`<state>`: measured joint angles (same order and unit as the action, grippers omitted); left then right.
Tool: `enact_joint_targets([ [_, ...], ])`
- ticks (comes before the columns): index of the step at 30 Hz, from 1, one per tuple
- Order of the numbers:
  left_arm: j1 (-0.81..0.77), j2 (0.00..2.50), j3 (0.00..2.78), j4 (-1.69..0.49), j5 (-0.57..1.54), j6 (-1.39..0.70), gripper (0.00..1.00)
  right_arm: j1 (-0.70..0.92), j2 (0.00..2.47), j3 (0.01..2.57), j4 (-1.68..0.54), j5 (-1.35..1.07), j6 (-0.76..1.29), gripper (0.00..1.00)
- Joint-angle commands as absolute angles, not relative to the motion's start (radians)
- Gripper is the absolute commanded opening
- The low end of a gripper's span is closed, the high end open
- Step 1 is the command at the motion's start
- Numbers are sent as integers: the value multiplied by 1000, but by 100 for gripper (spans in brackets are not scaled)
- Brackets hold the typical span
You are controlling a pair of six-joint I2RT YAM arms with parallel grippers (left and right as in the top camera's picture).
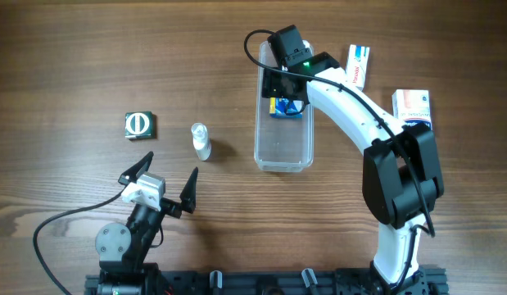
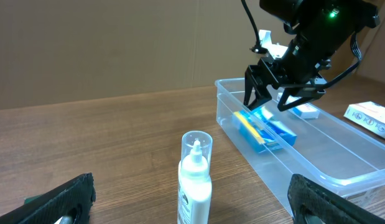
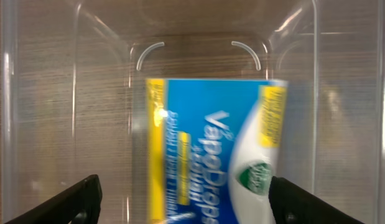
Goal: Pack container
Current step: 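Carry the VapoDrops box with the right gripper into the container, then move the right gripper to the white Hansaplast box and grasp it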
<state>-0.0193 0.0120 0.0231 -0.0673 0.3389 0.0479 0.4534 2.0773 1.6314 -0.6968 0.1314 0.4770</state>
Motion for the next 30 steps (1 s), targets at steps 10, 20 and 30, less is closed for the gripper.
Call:
enact_joint_targets([
  [10,-12,3,16,-67,344,64,100,447,1837,1844,-962,96,331,99],
  [20,-12,3,16,-67,344,64,100,-31,1772,1697,-1127,43,-151,100],
  [30,-12,3,16,-67,344,64,100,-279,1919,1621,-1031,20,-247,100],
])
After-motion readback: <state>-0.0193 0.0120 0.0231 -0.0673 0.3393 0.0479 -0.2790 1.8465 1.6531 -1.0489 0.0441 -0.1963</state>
